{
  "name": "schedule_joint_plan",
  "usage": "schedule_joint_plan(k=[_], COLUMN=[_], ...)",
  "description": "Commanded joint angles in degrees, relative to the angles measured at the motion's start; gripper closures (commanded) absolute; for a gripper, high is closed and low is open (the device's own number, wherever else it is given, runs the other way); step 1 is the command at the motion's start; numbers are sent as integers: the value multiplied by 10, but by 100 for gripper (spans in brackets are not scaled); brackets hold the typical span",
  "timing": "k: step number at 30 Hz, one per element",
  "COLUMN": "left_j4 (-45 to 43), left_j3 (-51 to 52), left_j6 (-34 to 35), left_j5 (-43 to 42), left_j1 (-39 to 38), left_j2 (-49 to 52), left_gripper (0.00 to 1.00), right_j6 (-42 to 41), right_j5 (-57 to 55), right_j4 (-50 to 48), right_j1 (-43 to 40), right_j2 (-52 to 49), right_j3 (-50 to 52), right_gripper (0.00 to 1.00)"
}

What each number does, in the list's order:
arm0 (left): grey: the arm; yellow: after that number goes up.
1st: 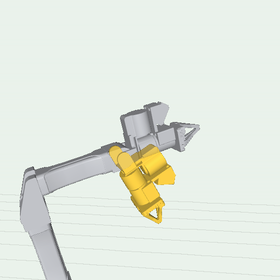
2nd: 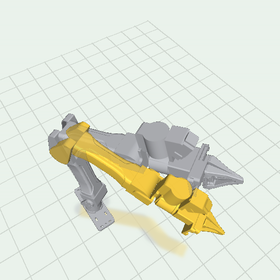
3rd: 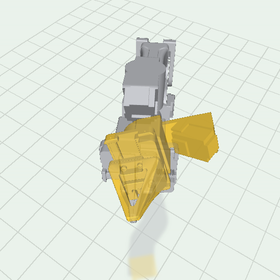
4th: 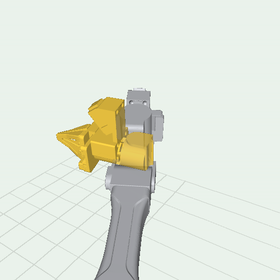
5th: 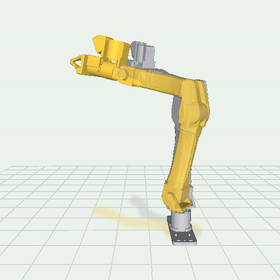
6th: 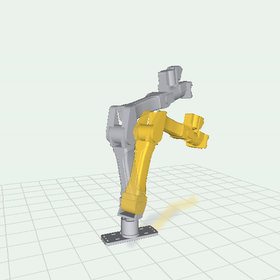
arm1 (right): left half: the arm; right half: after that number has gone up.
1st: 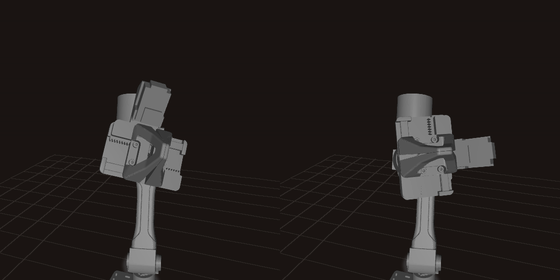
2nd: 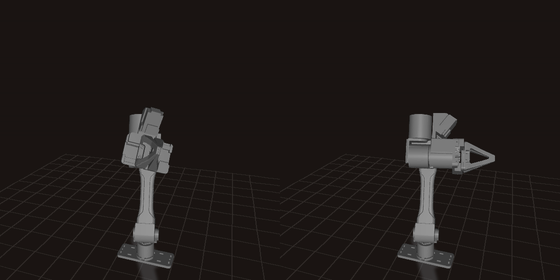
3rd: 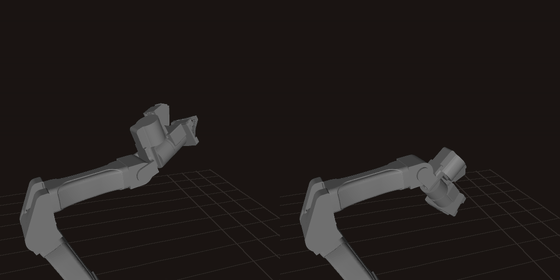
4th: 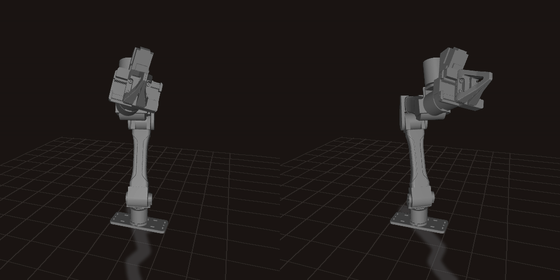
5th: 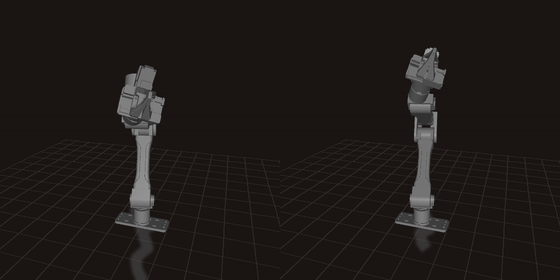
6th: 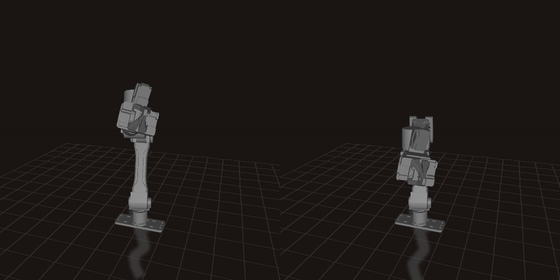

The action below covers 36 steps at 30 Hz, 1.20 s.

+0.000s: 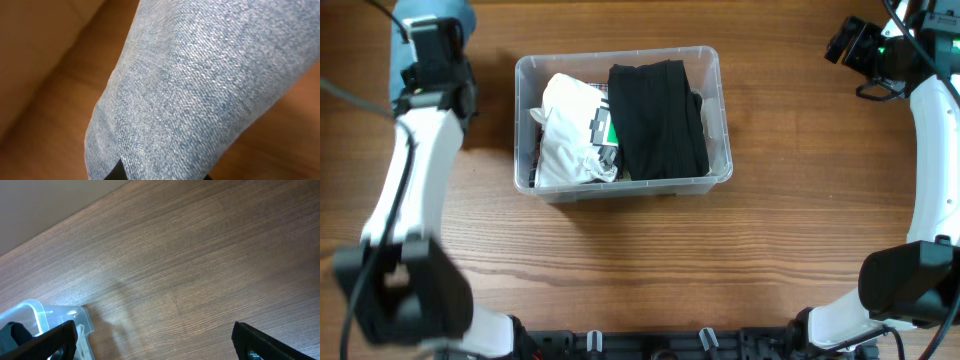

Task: Pack container
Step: 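Lift the blue denim cloth and carry it right over the container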

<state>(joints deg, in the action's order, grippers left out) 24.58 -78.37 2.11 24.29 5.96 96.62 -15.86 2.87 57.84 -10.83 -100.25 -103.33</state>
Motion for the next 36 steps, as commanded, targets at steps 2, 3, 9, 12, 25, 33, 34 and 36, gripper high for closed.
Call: schedule_joint_plan(k=[2, 3, 9, 12, 25, 33, 34, 36], left_j4=[27, 26, -18, -52, -37, -90, -103, -132], left_j3=[-9, -9, -9, -8, -3, 21, 23, 24], left_j6=[138, 154, 275, 327, 388, 407, 413, 429], left_j5=[-293, -340, -577, -678, -823, -730, -727, -716], left_j1=[6, 6, 6, 6, -76, -205, -215, -237], left_j2=[-123, -135, -160, -160, -160, -125, -116, -93], left_gripper=[96, 96, 96, 96, 96, 96, 96, 96], right_j6=[-7, -7, -7, -7, -7, -7, -7, -7], right_j5=[-8, -8, -8, -8, -8, -8, -8, -8], right_j4=[-1, -1, -1, -1, -1, -1, -1, -1], right_j1=[1, 1, 1, 1, 1, 1, 1, 1], right_j2=[0, 0, 0, 0, 0, 0, 0, 0], right_j3=[-2, -2, -2, -2, -2, -2, -2, -2], right_gripper=[0, 0, 0, 0, 0, 0, 0, 0])
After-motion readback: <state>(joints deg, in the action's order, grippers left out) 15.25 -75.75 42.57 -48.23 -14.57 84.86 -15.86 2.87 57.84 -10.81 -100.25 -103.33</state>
